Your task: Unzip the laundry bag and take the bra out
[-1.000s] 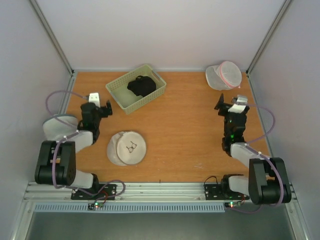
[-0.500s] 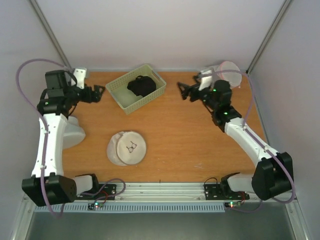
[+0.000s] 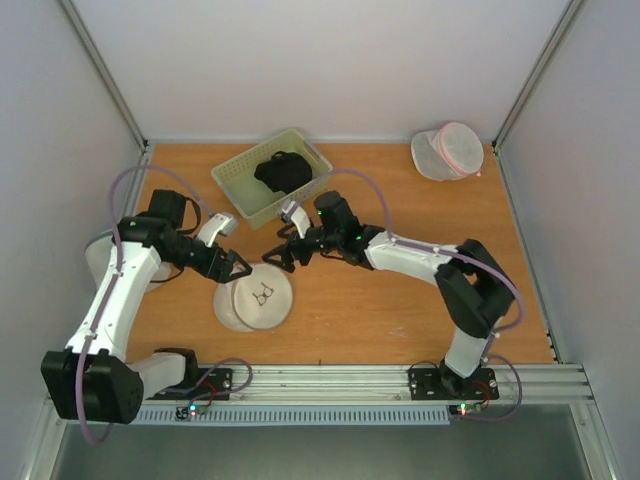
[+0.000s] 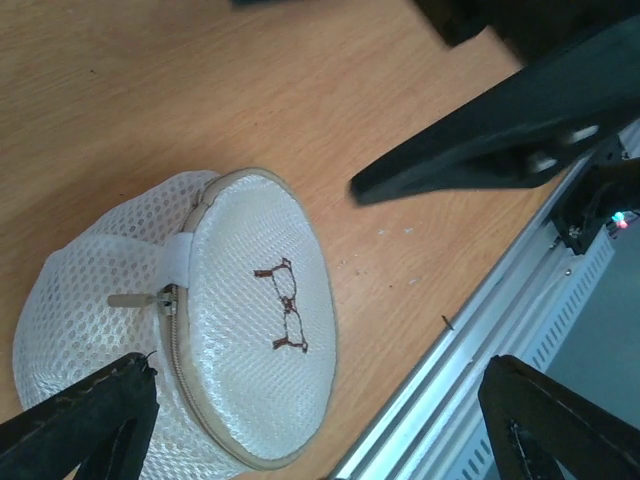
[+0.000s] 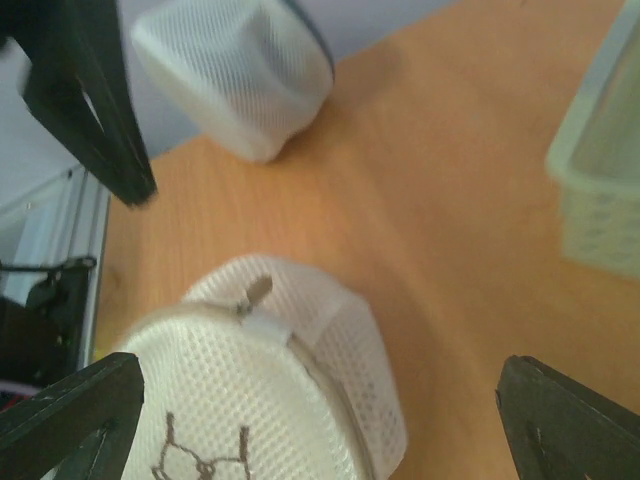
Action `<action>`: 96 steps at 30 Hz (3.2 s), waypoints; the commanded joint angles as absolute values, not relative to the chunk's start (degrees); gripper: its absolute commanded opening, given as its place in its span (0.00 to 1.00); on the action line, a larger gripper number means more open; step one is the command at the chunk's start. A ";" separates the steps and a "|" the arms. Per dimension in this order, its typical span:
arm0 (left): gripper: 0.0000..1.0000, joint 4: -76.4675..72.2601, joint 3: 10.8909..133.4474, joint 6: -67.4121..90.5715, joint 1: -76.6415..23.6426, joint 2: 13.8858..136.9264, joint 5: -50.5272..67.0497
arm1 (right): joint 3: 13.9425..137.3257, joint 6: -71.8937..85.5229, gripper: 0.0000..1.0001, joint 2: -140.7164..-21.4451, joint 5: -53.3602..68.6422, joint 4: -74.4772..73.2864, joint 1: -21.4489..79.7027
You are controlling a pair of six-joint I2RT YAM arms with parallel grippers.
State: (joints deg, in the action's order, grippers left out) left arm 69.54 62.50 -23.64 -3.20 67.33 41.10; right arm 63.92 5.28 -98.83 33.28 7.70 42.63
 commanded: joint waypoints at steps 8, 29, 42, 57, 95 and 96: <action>0.90 60.93 60.88 -22.70 -3.25 68.04 39.99 | 63.11 2.64 0.89 -110.59 42.13 10.84 44.02; 0.91 74.10 72.66 -35.23 -3.23 68.33 39.82 | 70.14 -23.94 0.01 -96.06 24.21 -13.03 48.07; 0.87 90.34 94.72 -52.39 -8.82 71.43 43.08 | 89.92 -42.53 0.01 -89.04 6.50 -36.56 58.09; 0.58 91.00 90.35 -55.59 -12.84 71.55 44.81 | 93.23 -43.11 0.01 -88.01 9.69 -36.87 60.29; 0.01 60.49 90.21 -0.92 -11.62 68.55 45.13 | 45.91 37.27 0.93 -81.96 45.38 49.62 36.42; 0.01 60.47 90.30 -0.90 -11.54 68.63 45.03 | 46.11 37.94 0.91 -82.74 45.92 50.71 36.85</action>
State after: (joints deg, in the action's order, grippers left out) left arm 64.60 88.77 -3.31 -11.90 69.25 42.28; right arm 45.19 31.75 -80.53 42.46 38.98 35.46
